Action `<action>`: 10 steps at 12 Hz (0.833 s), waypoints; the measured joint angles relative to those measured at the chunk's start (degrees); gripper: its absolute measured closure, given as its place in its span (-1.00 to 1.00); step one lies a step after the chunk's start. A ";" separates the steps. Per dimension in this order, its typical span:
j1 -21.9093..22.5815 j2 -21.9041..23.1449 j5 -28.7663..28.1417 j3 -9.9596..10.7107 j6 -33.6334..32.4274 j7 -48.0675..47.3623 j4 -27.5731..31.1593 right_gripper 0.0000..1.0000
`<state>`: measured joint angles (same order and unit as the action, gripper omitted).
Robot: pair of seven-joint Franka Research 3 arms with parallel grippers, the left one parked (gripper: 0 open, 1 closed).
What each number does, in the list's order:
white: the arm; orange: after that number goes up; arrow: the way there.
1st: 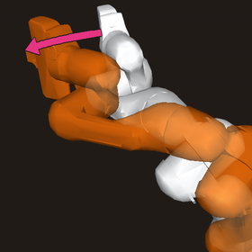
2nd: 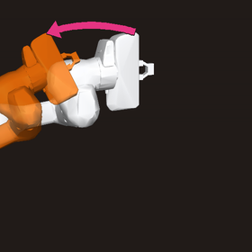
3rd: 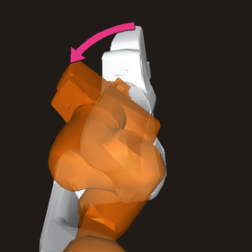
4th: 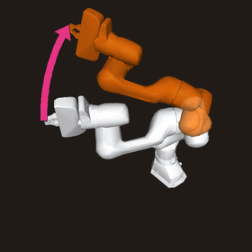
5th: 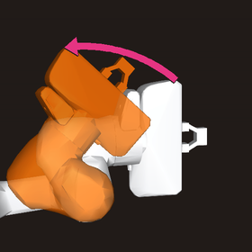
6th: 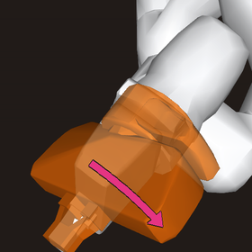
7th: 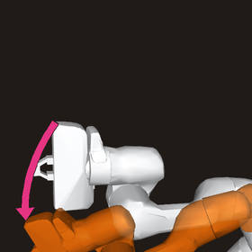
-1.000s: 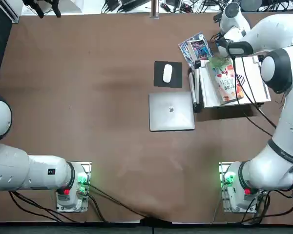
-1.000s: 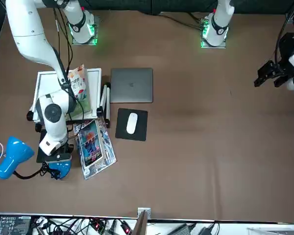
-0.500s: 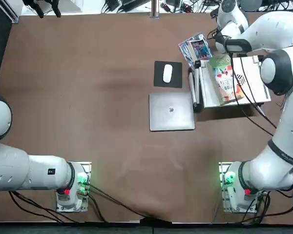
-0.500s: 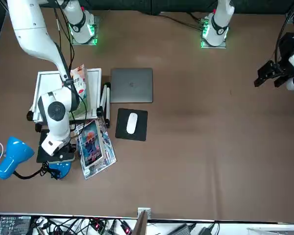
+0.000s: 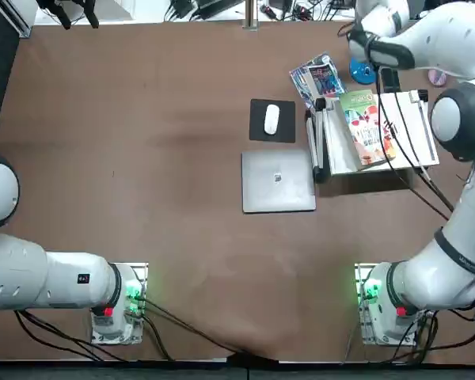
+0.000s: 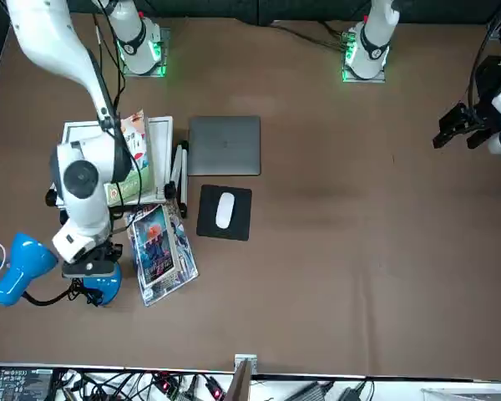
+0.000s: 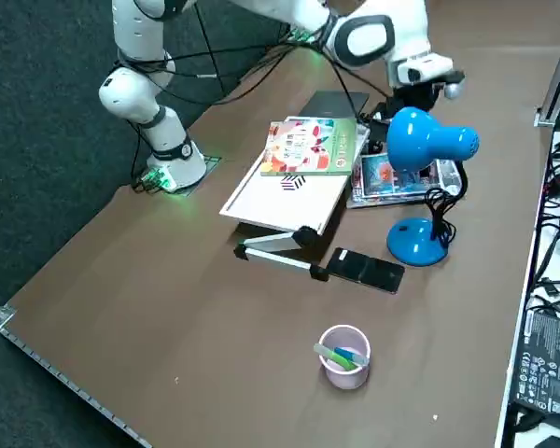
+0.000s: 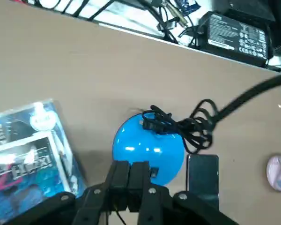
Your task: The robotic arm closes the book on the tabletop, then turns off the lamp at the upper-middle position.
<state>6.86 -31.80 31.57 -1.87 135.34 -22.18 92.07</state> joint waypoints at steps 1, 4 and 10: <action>0.00 2.57 -3.96 -0.40 -3.35 0.43 -0.42 0.97; 0.02 5.96 -10.21 -1.15 -8.53 1.50 -0.50 0.97; 0.06 12.19 -19.94 -2.29 -19.43 4.32 -0.62 0.97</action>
<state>6.92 -19.61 11.62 -4.16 115.91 -17.87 91.45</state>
